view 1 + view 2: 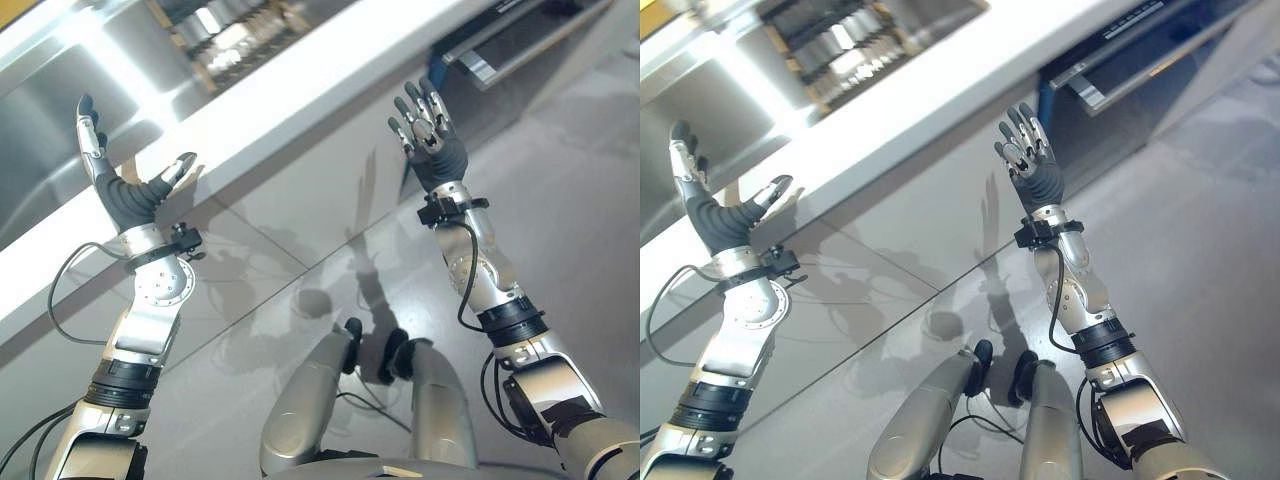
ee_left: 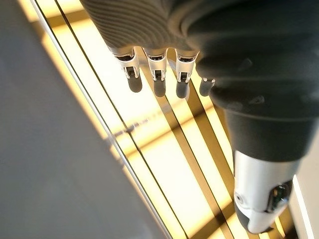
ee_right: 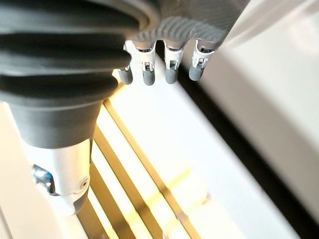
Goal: Pick up plates and place into dishwasher.
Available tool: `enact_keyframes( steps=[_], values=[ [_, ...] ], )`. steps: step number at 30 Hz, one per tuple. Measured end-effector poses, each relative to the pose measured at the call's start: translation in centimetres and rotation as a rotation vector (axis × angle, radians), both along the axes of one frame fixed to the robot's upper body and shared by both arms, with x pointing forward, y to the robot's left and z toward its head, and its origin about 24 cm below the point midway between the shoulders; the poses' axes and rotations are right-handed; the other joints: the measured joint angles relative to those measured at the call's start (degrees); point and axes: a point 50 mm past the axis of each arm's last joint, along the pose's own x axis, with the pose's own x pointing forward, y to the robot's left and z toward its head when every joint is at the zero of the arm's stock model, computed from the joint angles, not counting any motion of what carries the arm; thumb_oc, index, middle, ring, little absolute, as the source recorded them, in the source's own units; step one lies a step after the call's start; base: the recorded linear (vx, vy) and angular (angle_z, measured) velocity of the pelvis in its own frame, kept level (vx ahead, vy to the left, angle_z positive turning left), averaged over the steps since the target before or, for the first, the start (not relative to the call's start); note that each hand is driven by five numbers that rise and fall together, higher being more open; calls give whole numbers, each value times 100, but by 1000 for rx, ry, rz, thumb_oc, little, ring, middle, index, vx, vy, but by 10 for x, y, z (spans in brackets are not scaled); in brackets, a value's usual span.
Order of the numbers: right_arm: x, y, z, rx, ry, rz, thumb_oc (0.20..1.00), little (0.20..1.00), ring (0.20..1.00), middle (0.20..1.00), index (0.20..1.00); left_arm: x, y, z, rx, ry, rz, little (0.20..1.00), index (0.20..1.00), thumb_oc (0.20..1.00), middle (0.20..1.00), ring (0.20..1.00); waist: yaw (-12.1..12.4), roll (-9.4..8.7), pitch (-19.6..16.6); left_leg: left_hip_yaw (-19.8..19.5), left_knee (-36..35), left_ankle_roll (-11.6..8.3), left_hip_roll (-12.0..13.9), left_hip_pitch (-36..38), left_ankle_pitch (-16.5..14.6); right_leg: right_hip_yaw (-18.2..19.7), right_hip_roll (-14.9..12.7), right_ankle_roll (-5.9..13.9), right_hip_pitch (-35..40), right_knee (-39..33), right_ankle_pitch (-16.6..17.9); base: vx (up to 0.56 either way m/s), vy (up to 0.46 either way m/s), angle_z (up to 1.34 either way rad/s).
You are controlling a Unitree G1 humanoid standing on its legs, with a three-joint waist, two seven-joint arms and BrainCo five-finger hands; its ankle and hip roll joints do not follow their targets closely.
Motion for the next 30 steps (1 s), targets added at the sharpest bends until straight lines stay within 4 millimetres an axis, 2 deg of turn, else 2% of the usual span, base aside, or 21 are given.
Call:
enact_keyframes(
  steps=[1,3,5,7,12,15,16,19,24,26,30],
  values=[
    [-1,-9,-7,10,26,-36,1000,1000,1000,1000,1000,-1,3,-2,-4,15,2,1000,1000,1000,1000,1000,85,-63,-38,-15,-172,-21,41,147,58,1,63,10,154,-232,85,128,-115,8],
    [-4,-13,-21,14,74,-61,1000,1000,1000,1000,1000,-6,13,-5,9,38,20,1000,1000,1000,1000,1000,160,-201,-144,-92,-494,-31,97,469,136,-43,152,15,544,-669,234,174,-114,-2],
    [-8,-11,-33,27,114,-68,1000,1000,1000,1000,1000,-6,12,-6,20,59,-7,1000,1000,1000,1000,1000,174,-314,-231,-129,-869,-34,147,862,219,-70,230,42,978,-1127,379,212,-67,3],
    [-15,-6,-45,51,153,-71,1000,1000,1000,1000,1000,-8,12,-12,36,103,-44,1000,1000,1000,1000,1000,166,-441,-574,-137,-1280,-2,196,1140,307,-71,301,69,1279,-1618,522,186,13,-4],
    [-33,-8,-66,14,222,-186,1000,1000,1000,1000,1000,-22,0,-29,46,177,-162,1000,1000,1000,1000,1000,153,-484,-1260,-64,-2143,157,234,1965,514,19,382,203,2091,-2566,757,68,69,-8],
    [-51,-12,-75,-24,260,-243,1000,1000,1000,1000,1000,-30,-11,-31,57,192,-244,1000,1000,1000,1000,1000,125,-498,-1401,119,-2531,224,250,2359,562,273,407,272,2347,-2849,804,6,119,-31],
    [-58,-12,-77,-44,262,-254,1000,1000,1000,1000,1000,-31,-14,-32,57,199,-271,1000,1000,1000,1000,1000,30,-499,-1447,189,-2629,234,252,2470,568,342,412,299,2397,-2951,830,-34,147,-43],
    [-77,-12,-72,-88,219,-280,1000,1000,1000,1000,1000,-31,-22,-37,46,238,-367,1000,1000,1000,1000,1000,-201,-434,-1634,435,-2933,304,284,2703,614,617,453,362,2559,-3192,966,-54,144,-50],
    [-91,-22,-48,-140,103,-386,1000,1000,1000,1000,1000,-33,-40,-40,41,261,-542,1000,1000,1000,1000,1000,-674,-343,-1722,675,-3214,378,288,2942,664,919,469,447,2709,-3472,1142,-50,163,-35],
    [-94,-26,-39,-174,50,-446,1000,1000,1000,1000,1000,-33,-44,-38,23,241,-602,1000,1000,1000,1000,1000,-677,-295,-1752,704,-3248,385,287,2948,669,969,472,466,2714,-3538,1198,-31,139,-15],
    [-96,-22,-25,-220,-36,-436,1000,1000,1000,1000,1000,-33,-47,-37,-70,213,-656,1000,1000,1000,1000,1000,-621,-181,-1918,574,-3306,412,259,2953,725,858,451,479,2747,-3562,1217,3,110,16]
  ],
)
